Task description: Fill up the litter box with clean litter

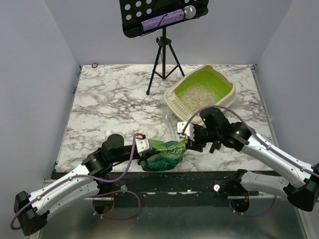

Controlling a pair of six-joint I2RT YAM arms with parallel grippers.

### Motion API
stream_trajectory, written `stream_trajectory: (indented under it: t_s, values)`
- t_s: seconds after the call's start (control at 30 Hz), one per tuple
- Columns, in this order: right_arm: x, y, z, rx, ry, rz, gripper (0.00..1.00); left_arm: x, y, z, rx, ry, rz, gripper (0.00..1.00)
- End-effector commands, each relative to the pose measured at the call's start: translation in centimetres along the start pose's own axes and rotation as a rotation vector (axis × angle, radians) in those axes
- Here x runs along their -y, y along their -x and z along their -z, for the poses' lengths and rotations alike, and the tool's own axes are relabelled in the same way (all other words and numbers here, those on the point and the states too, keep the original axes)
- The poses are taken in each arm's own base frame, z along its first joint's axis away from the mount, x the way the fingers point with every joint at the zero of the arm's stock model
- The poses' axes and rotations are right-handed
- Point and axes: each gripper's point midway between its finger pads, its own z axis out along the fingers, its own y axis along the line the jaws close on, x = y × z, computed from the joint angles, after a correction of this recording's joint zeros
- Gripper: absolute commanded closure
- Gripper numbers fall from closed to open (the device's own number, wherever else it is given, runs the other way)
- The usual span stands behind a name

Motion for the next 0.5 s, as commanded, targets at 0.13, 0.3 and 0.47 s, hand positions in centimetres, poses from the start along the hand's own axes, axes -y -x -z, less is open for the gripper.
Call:
stream_trajectory:
  t_s: [0.13, 0.3, 0.47]
  values:
    - [-2.1, 2.4, -0.7, 0.060, 0.227, 0.063, 0.36, -0.7, 2.2, 0.4, 0.068, 0.045, -0.051, 1.00]
    - [-3.2, 1.3, -1.6, 0.030, 0.296, 0.032, 0.40, -0.7, 2.3, 0.4, 0.067, 0.039, -0.050, 1.00]
    - [-4.4, 0.5, -2.2, 0.031, 0.344, 0.001, 0.42, -0.6, 2.3, 0.5, 0.068, 0.041, -0.053, 1.00]
